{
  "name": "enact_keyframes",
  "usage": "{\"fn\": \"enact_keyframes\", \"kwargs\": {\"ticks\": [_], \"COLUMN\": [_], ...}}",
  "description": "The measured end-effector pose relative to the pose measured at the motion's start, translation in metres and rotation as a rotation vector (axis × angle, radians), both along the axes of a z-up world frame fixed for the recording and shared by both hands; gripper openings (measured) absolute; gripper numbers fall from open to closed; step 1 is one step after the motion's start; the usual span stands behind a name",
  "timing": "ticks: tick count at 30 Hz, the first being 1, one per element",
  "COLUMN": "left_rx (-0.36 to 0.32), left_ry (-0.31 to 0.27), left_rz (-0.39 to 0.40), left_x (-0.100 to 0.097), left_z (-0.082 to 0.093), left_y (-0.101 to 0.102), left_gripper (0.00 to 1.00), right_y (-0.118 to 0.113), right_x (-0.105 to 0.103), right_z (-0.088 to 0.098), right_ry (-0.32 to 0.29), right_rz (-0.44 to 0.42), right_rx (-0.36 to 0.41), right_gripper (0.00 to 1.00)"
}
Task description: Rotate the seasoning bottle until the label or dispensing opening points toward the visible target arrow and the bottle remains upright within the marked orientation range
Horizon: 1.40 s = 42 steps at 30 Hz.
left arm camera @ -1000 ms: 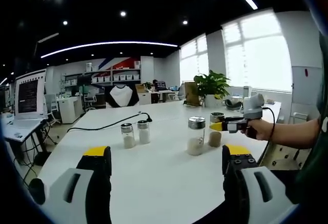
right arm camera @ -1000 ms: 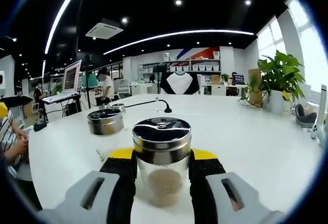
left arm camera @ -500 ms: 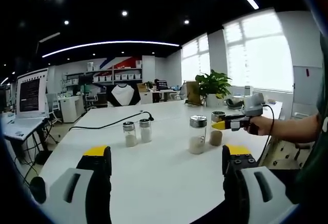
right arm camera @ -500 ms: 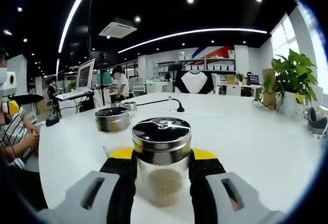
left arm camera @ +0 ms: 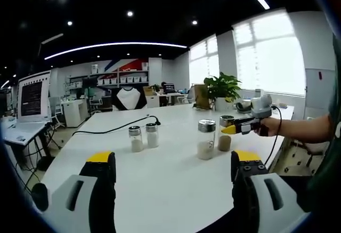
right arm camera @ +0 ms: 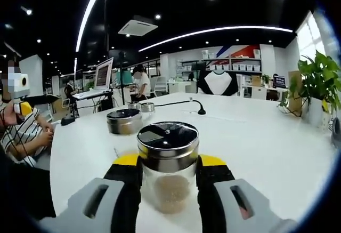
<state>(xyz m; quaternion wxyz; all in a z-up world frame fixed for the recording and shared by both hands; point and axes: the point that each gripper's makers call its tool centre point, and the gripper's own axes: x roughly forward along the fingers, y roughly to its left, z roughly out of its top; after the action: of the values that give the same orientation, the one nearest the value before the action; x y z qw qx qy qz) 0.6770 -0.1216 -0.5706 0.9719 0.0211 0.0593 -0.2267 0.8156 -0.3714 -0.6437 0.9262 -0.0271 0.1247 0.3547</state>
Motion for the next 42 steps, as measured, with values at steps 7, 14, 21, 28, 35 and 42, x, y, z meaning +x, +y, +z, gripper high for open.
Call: {"fn": "enact_keyframes", "kwargs": {"ticks": [7,14,21,28,35,42], "left_rx": [0.008,0.001,0.006,-0.009,-0.028,-0.025], "left_ry": [-0.004,-0.003,0.003,0.0,0.005,0.006], "left_rz": [0.0,0.002,0.007,0.001,-0.007,-0.01], "left_x": [-0.0005,-0.0009,0.0001,0.0011,0.0009,0.0013], "left_z": [0.0004,0.0006,-0.0019,0.0008,-0.0003,-0.0002], "left_y": [0.0007,0.0007,0.002,0.0005,-0.0039,-0.004], "left_gripper": [0.94,0.94,0.94,0.94,0.94,0.94], "right_y": [0.0025,0.0018,0.0037,0.0055,0.007,0.0063], "right_x": [-0.0022,-0.0039,-0.0052,-0.0049,-0.0055,-0.0048], "right_z": [-0.0005,-0.0003,0.0009,0.0016,0.0018,0.0002], "right_ry": [0.011,0.016,-0.002,-0.006,-0.002,0.015], "right_rz": [0.064,0.13,0.172,0.232,0.255,0.233], "right_rx": [-0.006,0.0,0.014,0.014,0.007,0.021], "right_gripper": [0.38,0.38,0.38,0.38,0.39,0.4]}}
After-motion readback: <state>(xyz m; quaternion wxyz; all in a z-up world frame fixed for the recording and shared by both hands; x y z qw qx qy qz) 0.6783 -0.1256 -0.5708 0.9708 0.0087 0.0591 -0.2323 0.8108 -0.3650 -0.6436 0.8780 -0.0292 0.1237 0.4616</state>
